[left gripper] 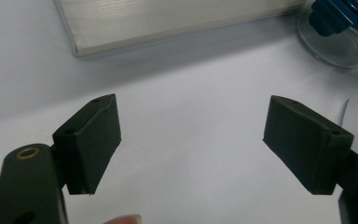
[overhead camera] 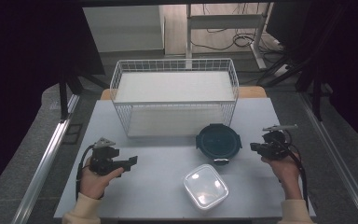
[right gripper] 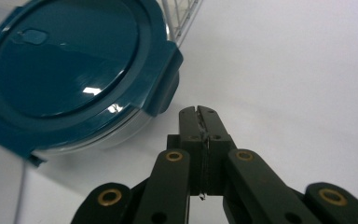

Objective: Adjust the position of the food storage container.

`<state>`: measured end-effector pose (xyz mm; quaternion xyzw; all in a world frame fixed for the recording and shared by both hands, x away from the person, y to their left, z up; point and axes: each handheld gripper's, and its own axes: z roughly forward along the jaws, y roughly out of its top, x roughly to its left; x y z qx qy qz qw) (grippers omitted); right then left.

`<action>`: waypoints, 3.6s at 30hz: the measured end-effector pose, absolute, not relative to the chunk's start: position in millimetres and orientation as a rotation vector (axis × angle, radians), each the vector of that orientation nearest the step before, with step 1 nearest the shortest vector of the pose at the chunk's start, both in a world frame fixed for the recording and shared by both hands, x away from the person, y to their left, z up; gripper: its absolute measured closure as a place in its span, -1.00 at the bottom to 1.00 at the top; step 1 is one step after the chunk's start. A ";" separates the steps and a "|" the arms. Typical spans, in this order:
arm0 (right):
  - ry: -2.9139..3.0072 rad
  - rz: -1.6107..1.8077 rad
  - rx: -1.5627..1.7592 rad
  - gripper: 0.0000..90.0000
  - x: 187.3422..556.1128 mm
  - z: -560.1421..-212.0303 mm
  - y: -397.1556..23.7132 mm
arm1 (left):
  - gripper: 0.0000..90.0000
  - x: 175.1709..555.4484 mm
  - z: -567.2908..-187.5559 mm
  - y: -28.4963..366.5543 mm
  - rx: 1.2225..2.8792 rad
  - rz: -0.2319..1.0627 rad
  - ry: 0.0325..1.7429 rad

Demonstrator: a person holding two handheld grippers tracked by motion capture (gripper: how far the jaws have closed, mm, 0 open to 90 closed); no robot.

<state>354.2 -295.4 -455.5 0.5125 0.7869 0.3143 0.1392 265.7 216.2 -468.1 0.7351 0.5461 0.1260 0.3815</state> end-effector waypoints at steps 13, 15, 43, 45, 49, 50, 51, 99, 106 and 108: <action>2.313 0.856 1.468 0.99 374.5 -470.2 -272.2 | -0.59 266.3 -469.3 215.0 1.881 0.318 1.393; 2.307 0.843 1.458 0.99 373.8 -469.6 -269.9 | -0.59 266.4 -469.9 214.2 1.885 0.317 1.391; 2.386 0.863 1.513 1.00 365.2 -479.6 -253.9 | -0.59 267.5 -471.7 207.4 1.906 0.315 1.375; 2.394 0.865 1.507 1.00 365.3 -479.8 -250.2 | -0.59 267.4 -471.8 207.2 1.908 0.315 1.374; 2.387 0.883 1.500 1.00 366.4 -479.9 -245.2 | -0.59 267.5 -472.1 207.5 1.908 0.316 1.376; 2.387 0.883 1.500 1.00 366.4 -479.9 -245.2 | -0.59 267.6 -472.4 207.6 1.908 0.315 1.377; 2.387 0.885 1.498 1.00 366.8 -480.4 -243.4 | -0.59 267.7 -472.5 207.6 1.908 0.315 1.378; 2.564 0.839 1.287 1.00 381.2 -482.3 -169.0 | -0.59 270.3 -476.6 216.5 1.887 0.294 1.410; 2.598 0.834 1.254 1.00 385.0 -482.2 -157.9 | -0.59 271.3 -478.0 215.6 1.892 0.290 1.407; 2.595 0.842 1.259 1.00 386.4 -482.7 -156.3 | -0.59 271.6 -478.7 215.3 1.893 0.286 1.408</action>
